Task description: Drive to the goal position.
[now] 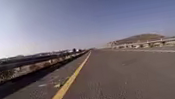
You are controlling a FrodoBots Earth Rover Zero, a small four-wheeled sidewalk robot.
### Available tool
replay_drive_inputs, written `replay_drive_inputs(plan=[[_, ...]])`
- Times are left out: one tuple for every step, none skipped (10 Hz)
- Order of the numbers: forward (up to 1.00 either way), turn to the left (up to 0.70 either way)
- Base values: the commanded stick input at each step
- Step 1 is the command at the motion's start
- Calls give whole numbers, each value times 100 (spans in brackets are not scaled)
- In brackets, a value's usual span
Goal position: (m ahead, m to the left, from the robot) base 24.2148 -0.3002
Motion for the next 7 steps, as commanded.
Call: replay_drive_inputs(plan=[[0, 0], [0, 0], [18, 0], [59, 0], [85, 0], [85, 0], [85, 0]])
